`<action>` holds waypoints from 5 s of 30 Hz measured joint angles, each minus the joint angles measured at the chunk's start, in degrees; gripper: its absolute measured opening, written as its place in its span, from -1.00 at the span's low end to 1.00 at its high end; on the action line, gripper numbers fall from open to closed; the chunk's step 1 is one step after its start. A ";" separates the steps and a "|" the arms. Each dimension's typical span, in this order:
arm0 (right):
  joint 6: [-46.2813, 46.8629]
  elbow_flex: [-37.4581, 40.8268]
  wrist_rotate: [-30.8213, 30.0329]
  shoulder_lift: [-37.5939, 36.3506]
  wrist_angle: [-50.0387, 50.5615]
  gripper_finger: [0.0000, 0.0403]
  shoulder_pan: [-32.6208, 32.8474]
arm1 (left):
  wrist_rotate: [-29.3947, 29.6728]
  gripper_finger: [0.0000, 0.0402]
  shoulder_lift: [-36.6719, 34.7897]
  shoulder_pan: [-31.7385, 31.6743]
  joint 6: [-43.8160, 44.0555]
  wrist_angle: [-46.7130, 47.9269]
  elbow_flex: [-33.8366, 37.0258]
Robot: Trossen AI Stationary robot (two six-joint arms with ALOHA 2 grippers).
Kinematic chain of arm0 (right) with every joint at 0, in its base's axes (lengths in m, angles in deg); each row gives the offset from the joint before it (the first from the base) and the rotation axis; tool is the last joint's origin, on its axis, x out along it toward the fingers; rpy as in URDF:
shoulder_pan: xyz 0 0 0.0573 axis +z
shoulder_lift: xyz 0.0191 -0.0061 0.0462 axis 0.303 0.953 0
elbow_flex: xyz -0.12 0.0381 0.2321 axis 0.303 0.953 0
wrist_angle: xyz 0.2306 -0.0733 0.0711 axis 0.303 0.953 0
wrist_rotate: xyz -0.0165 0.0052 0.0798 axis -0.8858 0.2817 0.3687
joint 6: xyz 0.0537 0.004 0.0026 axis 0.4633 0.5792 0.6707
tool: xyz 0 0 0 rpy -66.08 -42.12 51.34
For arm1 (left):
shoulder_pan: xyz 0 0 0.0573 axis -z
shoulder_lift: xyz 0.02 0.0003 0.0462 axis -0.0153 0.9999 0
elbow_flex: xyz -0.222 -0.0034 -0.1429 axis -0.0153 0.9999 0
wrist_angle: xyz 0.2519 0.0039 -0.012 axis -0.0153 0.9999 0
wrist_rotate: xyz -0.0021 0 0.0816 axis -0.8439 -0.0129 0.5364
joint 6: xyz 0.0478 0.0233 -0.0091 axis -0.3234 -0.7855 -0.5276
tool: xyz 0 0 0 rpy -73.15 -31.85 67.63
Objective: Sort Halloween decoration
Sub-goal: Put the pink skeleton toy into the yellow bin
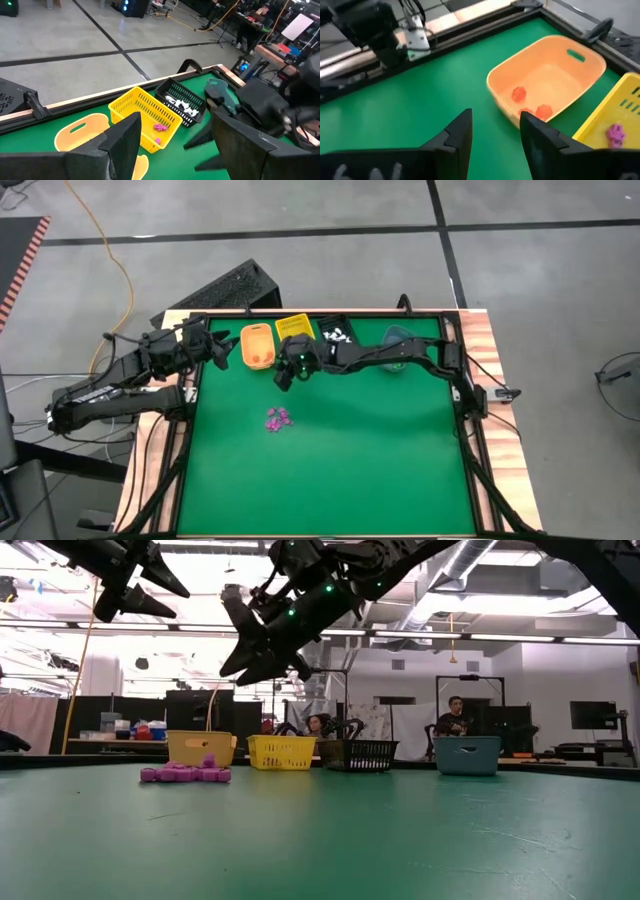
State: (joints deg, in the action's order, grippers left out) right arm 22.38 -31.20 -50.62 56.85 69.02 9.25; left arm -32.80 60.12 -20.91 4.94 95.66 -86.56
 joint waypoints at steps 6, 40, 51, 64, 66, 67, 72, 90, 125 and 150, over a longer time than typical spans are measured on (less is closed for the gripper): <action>0.04 0.20 -3.26 0.02 1.82 -0.24 2.79 | 0.02 0.15 0.01 -0.01 0.00 0.01 0.00; -27.21 0.05 -4.47 -16.02 24.96 -0.27 16.10 | 1.67 0.15 0.00 -0.01 5.19 11.24 -0.02; -24.15 17.19 26.31 -22.37 16.04 -0.27 7.67 | -0.59 0.15 0.02 -0.02 8.98 0.02 -0.02; -24.55 58.85 8.25 -50.92 -33.08 -0.27 5.93 | -16.20 0.15 0.00 0.01 -6.88 -20.20 -0.02; -28.95 59.47 8.26 -49.78 -33.46 -0.27 5.89 | -15.67 0.15 0.02 0.01 -6.31 -20.00 -0.02; -31.08 59.48 8.20 -49.16 -33.27 -0.27 5.98 | -15.60 0.15 0.02 0.01 -5.89 -19.93 -0.02; -33.98 57.66 8.37 -47.06 -35.17 -0.27 7.78 | -14.90 0.15 0.00 0.01 -0.35 -19.62 -0.02; -26.38 54.84 7.10 -37.42 -42.98 -0.27 6.05 | -9.94 0.15 2.70 -0.01 10.48 -14.41 -0.02; -0.88 40.77 31.75 -10.51 -55.98 -0.18 3.27 | -12.58 0.15 -3.14 3.71 -2.93 -13.34 0.01; -15.58 32.52 22.58 -5.50 -37.60 -0.16 4.20 | -15.33 0.15 -2.58 3.77 3.48 -0.30 0.00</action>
State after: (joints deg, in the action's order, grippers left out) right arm 6.80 1.31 -28.05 51.35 31.42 13.46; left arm -48.13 57.55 -17.14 8.42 95.36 -86.56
